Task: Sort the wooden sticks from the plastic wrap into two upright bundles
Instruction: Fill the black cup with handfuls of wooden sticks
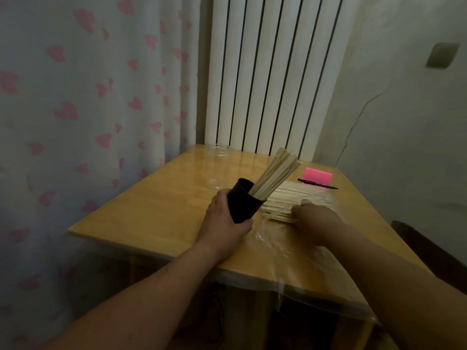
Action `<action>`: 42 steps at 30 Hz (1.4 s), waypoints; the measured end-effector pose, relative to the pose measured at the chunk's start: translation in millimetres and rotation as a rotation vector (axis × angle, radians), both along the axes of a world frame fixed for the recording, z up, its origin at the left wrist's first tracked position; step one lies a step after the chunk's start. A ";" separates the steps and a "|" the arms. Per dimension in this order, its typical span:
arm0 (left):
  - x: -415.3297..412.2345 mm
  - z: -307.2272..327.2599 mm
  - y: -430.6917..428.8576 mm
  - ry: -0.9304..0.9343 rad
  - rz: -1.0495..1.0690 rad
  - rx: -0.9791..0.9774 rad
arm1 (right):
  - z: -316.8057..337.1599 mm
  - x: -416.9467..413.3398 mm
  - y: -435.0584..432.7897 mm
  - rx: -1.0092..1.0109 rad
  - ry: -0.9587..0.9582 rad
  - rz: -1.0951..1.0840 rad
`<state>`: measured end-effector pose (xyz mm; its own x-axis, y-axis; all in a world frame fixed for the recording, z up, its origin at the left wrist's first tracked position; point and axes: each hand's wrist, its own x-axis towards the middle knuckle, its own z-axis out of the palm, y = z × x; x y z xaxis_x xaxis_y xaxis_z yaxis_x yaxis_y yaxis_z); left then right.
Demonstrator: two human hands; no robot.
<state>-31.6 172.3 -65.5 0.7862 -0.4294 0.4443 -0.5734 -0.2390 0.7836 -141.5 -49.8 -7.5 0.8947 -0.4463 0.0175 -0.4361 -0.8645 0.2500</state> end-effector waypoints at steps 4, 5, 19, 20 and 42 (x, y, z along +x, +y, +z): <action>-0.3 -0.4 -0.2 -0.018 0.002 0.007 | -1.7 -2.9 4.5 -0.039 -0.021 0.036; -0.2 -0.1 -0.5 -0.016 0.003 0.008 | -1.6 -3.0 4.3 -0.072 -0.005 0.053; -1.0 -0.6 -0.3 -0.029 0.009 0.006 | 11.8 9.9 7.5 -0.003 0.098 0.002; -0.8 -0.8 -0.5 -0.029 0.009 0.004 | 12.0 9.6 8.0 -0.013 0.103 0.006; -1.3 0.1 0.3 -0.018 -0.002 0.005 | 10.2 10.6 17.9 0.009 0.168 0.019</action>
<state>-32.9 172.7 -65.3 0.7775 -0.4328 0.4563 -0.5877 -0.2416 0.7722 -130.9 -31.9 2.7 0.8931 -0.4287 -0.1367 -0.3724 -0.8747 0.3103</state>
